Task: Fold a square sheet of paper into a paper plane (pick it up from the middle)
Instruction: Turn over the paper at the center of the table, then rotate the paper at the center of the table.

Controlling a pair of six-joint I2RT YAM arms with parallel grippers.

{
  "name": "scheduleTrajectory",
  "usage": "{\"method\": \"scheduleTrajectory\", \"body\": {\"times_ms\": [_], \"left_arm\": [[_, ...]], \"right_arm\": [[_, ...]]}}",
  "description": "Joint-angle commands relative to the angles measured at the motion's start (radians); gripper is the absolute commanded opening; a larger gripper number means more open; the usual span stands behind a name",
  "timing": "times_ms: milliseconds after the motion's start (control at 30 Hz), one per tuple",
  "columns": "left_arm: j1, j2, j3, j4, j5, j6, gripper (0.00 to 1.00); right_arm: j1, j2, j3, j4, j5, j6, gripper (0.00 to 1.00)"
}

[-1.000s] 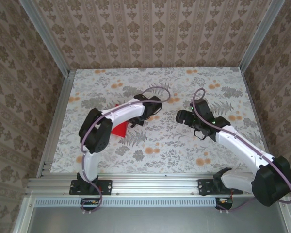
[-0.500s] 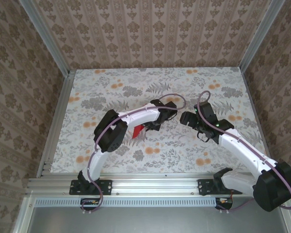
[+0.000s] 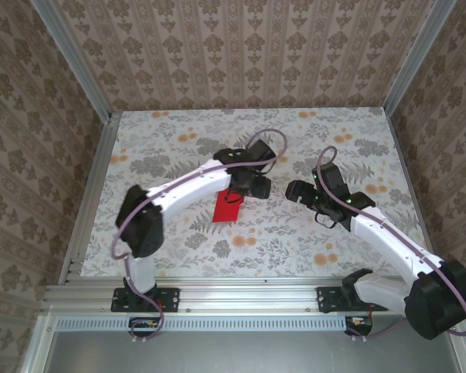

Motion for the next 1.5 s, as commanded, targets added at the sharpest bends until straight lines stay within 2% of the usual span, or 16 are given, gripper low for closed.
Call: {"method": "scheduleTrajectory", "body": {"times_ms": [0,100,267,433,733,967,1267,1467], "left_arm": [[0.064,-0.103,-0.114,0.089,0.112,-0.035,0.67],[0.144,-0.188,-0.256,0.151,0.132,-0.083,0.71],[0.275,-0.255,-0.485,0.257,0.212,-0.148,0.71],[0.321,-0.241,-0.599,0.313,0.236,-0.178,0.69],[0.304,-0.148,-0.628,0.330,0.249,-0.184,0.66],[0.276,-0.103,-0.617,0.322,0.261,-0.189,0.59],[0.225,-0.100,-0.616,0.322,0.268,-0.205,0.56],[0.197,-0.134,-0.623,0.370,0.331,-0.214,0.46]], "right_arm": [[0.006,0.054,-0.005,0.080,-0.158,0.003,0.91],[0.056,0.127,0.014,0.128,-0.210,0.024,0.92],[0.163,0.253,0.062,0.184,-0.226,0.062,0.92],[0.222,0.352,0.103,0.212,-0.236,0.089,0.92],[0.245,0.407,0.132,0.220,-0.244,0.108,0.91],[0.245,0.420,0.137,0.212,-0.246,0.109,0.91],[0.245,0.415,0.130,0.205,-0.240,0.112,0.90],[0.245,0.412,0.117,0.210,-0.237,0.122,0.90]]}}
